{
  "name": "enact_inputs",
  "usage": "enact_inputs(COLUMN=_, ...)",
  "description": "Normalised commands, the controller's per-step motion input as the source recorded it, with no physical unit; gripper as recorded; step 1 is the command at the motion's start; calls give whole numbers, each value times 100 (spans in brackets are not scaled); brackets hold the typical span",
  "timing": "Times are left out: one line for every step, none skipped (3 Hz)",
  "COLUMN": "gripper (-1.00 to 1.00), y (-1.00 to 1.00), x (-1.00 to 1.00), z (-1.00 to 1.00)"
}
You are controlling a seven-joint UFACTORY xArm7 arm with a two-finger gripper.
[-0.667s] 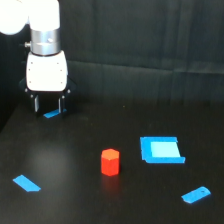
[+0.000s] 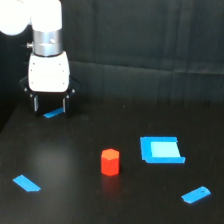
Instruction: Pick up the red object from the table
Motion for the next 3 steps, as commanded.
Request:
enact_inputs(gripper=100, y=-60, x=70, z=-22)
enact_inputs(gripper=100, y=-75, x=83, z=-17)
enact_inputs(gripper=98, y=-91, x=89, z=-17)
